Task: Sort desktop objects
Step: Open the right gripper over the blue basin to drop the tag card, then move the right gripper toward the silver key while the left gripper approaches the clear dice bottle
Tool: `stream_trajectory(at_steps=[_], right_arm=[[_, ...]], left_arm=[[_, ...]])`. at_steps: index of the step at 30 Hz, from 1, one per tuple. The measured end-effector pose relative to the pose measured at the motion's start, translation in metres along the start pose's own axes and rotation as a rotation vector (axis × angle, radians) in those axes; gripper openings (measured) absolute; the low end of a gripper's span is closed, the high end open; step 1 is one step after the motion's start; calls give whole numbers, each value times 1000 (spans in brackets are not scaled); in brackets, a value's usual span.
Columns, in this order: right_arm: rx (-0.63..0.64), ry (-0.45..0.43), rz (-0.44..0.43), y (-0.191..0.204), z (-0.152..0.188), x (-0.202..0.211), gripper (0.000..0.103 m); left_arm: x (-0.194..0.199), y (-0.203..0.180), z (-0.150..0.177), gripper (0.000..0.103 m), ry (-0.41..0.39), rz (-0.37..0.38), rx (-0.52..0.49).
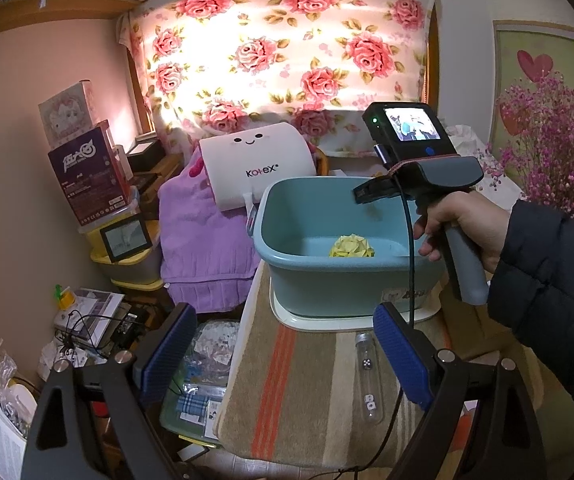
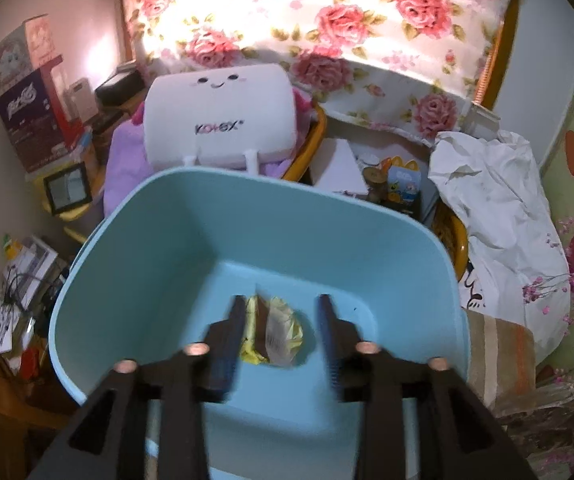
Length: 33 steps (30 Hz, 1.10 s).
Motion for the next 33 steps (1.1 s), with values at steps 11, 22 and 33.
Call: stream_trajectory(at_steps=[11, 22, 33], right_arm=[[-43, -11, -4, -21, 25, 14, 79], [-49, -74, -13, -55, 72, 62, 79], [-70, -123, 2, -83, 137, 125, 79]], left_arm=[[-21, -6, 16, 92, 48, 14, 8], [-42, -25, 39, 92, 99, 39, -4], [-65, -51, 62, 92, 138, 81, -4]])
Point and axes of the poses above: each gripper's, at about its wrist camera, not at the fingertips, and x roughly against the way its jaws point, y to its left, z to its underside, the point moved 5 cm from there along -x, roughly the way its jaws point, and after that the axes turned 9 degrees about z, right-handed, at the moved point
